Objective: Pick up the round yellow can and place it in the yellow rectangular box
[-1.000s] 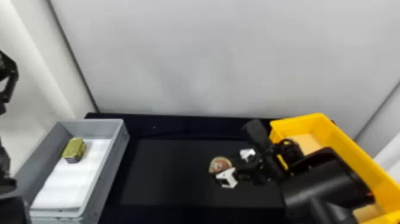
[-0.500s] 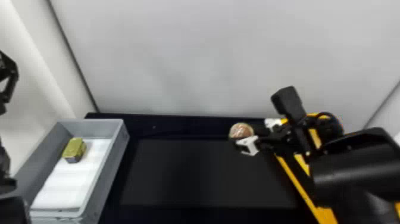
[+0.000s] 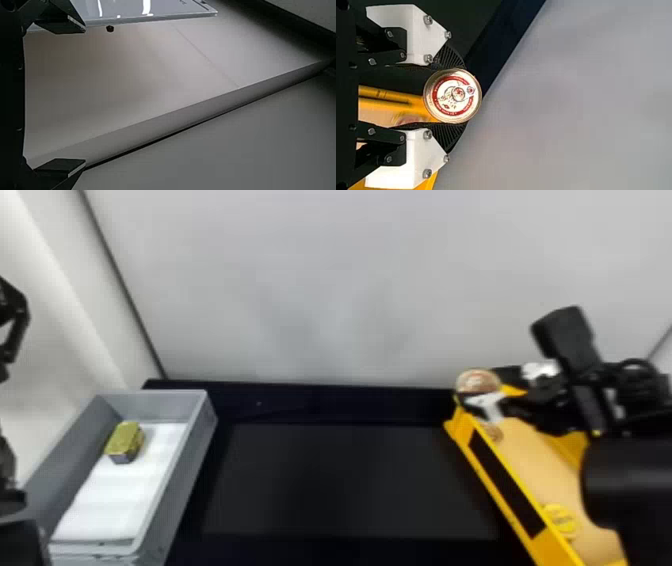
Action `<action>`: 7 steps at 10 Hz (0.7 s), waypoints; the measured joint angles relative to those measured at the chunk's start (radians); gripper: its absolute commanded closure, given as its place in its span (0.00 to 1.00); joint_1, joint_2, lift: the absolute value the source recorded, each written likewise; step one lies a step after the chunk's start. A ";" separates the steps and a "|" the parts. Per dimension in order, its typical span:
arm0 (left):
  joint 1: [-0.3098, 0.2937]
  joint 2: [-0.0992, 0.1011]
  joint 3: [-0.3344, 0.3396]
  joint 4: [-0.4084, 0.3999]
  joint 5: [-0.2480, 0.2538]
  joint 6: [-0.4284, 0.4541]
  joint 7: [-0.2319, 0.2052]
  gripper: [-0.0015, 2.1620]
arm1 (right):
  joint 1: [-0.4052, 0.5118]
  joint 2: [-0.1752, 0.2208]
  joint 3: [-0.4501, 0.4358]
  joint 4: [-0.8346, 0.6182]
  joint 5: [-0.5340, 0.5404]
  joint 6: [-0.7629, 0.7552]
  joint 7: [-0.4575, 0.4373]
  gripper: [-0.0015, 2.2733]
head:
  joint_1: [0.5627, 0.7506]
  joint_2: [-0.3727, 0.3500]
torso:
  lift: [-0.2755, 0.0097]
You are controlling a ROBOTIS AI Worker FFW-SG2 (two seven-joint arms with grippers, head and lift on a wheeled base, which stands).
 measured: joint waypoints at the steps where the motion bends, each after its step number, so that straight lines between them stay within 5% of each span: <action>1: 0.000 0.000 0.001 -0.001 0.000 0.001 -0.001 0.05 | 0.004 -0.012 -0.039 -0.021 0.029 0.000 0.000 0.30 | 0.70 0.53 | 0.76; 7: 0.000 0.000 0.001 -0.003 0.002 0.004 -0.001 0.05 | 0.067 -0.036 -0.280 -0.069 0.115 -0.020 -0.022 0.30 | 0.70 0.53 | 0.76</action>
